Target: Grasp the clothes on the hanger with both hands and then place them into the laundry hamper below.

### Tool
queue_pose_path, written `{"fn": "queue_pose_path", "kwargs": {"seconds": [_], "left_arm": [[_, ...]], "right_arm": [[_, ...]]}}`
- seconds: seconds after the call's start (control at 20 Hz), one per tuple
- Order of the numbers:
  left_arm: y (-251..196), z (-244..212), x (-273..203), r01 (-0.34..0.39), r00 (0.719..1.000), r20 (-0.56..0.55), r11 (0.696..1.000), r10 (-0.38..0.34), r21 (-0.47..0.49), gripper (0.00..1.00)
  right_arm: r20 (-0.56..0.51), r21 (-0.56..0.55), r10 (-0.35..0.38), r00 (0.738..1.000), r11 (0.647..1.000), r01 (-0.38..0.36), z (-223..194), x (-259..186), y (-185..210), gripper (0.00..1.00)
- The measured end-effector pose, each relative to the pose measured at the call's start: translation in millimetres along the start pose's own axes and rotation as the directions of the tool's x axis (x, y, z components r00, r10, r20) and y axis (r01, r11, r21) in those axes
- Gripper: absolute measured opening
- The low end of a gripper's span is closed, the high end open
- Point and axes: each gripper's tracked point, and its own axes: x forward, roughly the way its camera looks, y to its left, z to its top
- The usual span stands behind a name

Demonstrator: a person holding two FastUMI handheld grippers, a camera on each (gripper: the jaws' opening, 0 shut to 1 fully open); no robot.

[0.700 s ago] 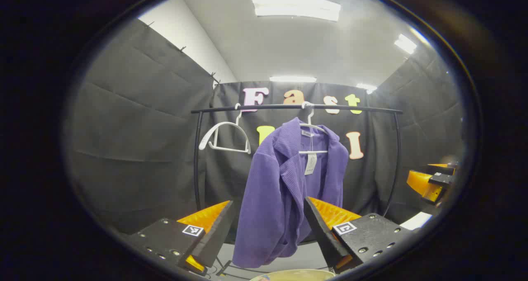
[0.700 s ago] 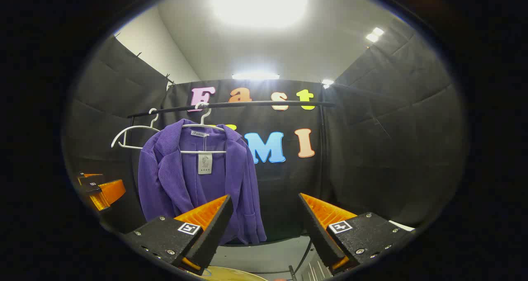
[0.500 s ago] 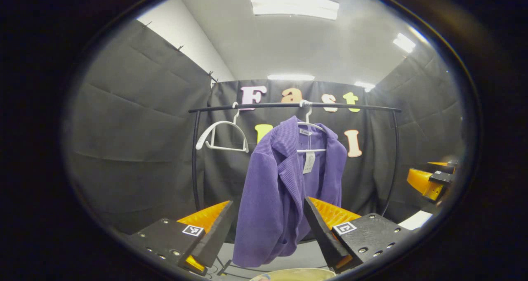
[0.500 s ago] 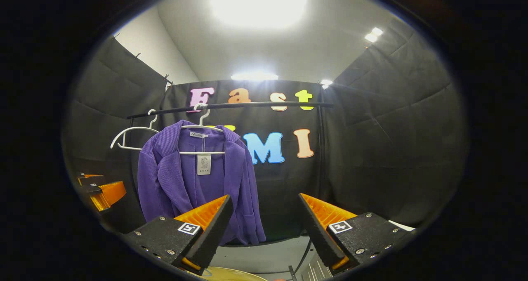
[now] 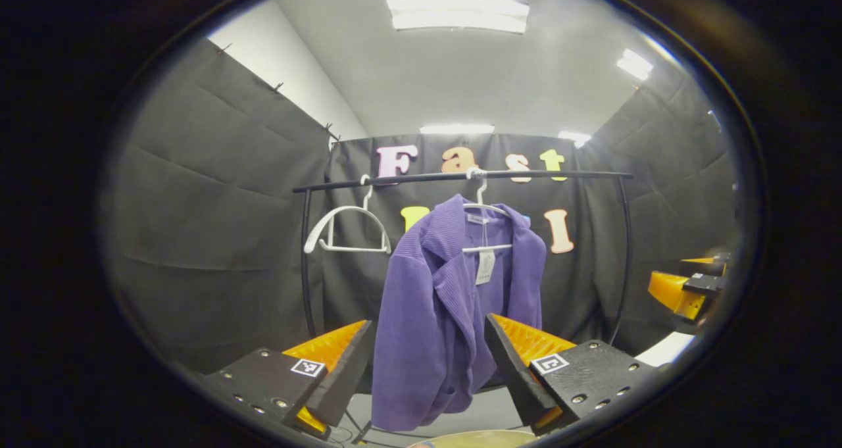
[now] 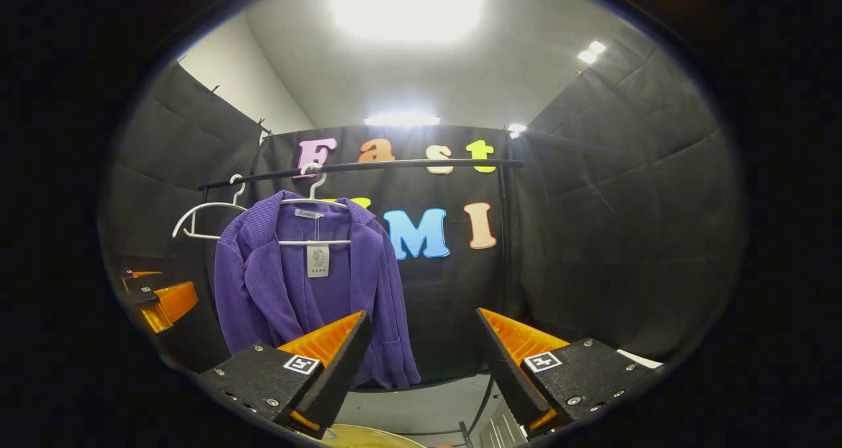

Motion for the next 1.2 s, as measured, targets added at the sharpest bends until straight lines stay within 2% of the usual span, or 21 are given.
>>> {"fn": "queue_pose_path", "kwargs": {"seconds": [0.05,0.1,0.4,0.85,1.2], "left_arm": [[0,-1,2,-0.002,1.000,-0.001,1.000,0.002,-0.003,1.00],[0,-1,4,-0.005,1.000,-0.001,1.000,0.005,-0.007,0.97],[-4,14,18,-0.015,1.000,0.003,1.000,0.015,0.005,0.97],[-19,49,76,-0.063,0.998,0.022,0.998,0.064,-0.023,0.97],[-39,63,121,-0.099,0.994,0.046,0.995,0.100,-0.029,1.00]], "right_arm": [[0.003,-0.001,0.006,1.000,1.000,-0.006,1,0,1,0.97],[0.007,-0.005,0.011,1.000,1.000,-0.011,1,1,1,0.97],[0.053,-0.014,0.046,0.998,0.999,-0.045,20,21,3,0.96],[0.118,0.080,0.111,0.987,0.989,-0.121,69,96,10,0.96],[0.125,0.106,0.200,0.972,0.971,-0.213,82,150,21,0.95]]}}
